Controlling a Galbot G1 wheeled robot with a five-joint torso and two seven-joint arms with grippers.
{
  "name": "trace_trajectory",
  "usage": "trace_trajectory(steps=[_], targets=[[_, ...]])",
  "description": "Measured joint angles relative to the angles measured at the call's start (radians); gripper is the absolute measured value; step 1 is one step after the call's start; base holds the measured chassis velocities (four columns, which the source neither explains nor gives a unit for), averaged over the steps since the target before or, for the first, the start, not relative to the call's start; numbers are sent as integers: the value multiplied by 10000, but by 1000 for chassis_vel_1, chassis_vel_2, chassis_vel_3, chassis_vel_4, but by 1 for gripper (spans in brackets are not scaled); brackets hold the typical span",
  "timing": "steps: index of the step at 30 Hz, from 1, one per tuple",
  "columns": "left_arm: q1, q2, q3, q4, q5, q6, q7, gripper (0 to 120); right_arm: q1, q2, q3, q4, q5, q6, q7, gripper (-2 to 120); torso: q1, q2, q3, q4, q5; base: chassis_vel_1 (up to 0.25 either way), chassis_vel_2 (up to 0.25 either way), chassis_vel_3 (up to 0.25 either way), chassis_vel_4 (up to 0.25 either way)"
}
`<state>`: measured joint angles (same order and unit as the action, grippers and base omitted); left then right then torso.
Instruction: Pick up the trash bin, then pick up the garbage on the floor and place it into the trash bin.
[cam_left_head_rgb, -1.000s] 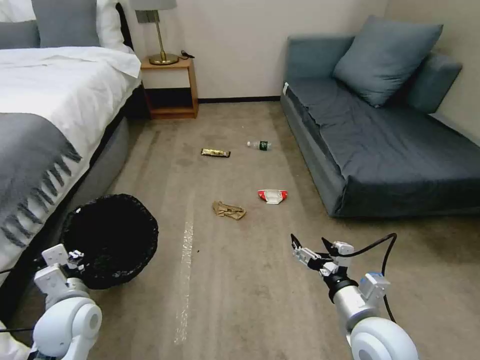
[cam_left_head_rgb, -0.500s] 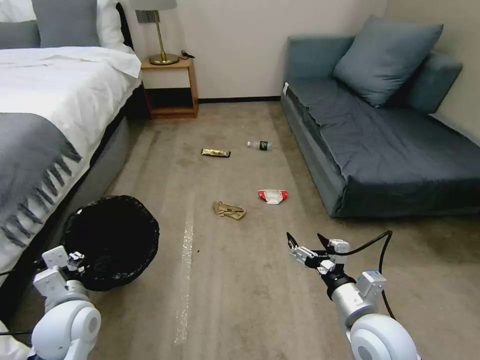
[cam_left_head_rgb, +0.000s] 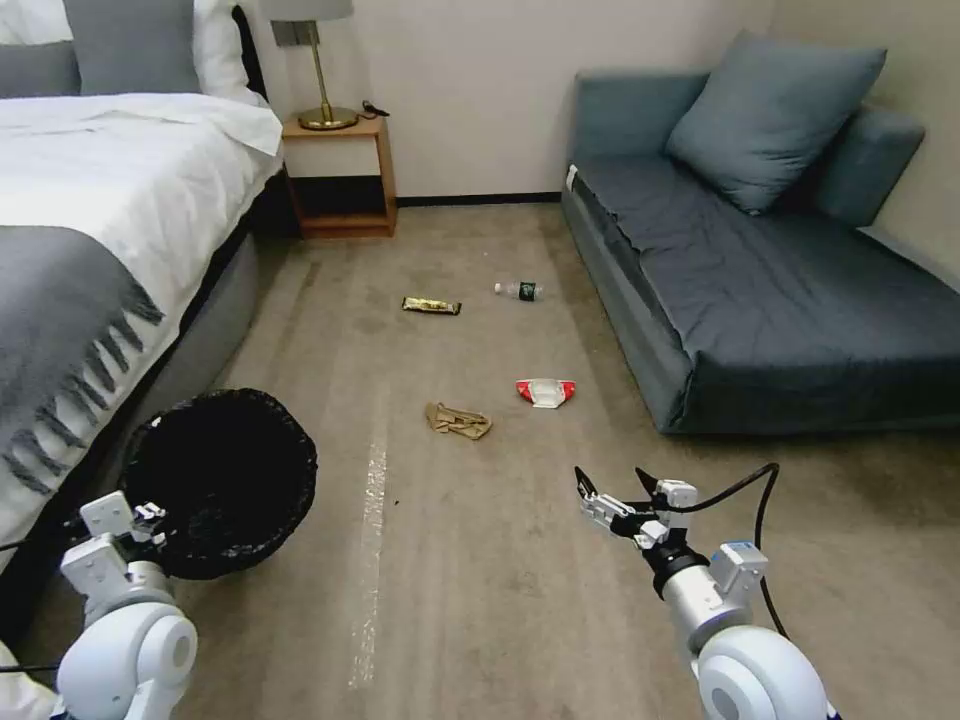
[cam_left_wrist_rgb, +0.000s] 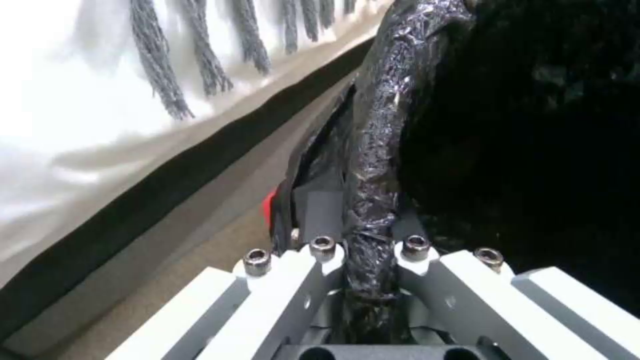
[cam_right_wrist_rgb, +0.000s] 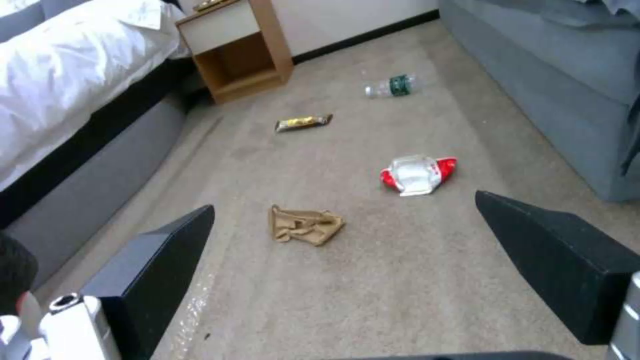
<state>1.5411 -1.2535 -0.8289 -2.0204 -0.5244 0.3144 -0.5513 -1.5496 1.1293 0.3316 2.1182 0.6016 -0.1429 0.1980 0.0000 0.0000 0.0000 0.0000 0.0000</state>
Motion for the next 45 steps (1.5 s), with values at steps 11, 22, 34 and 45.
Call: trace_trajectory(steps=[11,22,34,45], targets=[[-143,69,-41,190,-70,-76,18,3,22,16,-25,-107,-53,13,-4,100,0,0,0,0,0,0,0,0,0],[-223,74,-19,306,-77,-118,32,3,88,46,-54,-217,-69,27,-3,100,0,-1,0,0,0,-15,12,9,-12],[-328,84,8,428,-79,-159,36,3,163,43,-106,-357,-105,35,-20,100,0,-1,0,0,0,-12,10,13,-8],[-371,85,46,534,-71,-210,36,3,163,60,-134,-495,-155,172,-119,100,0,0,0,0,0,-47,47,39,-50]])
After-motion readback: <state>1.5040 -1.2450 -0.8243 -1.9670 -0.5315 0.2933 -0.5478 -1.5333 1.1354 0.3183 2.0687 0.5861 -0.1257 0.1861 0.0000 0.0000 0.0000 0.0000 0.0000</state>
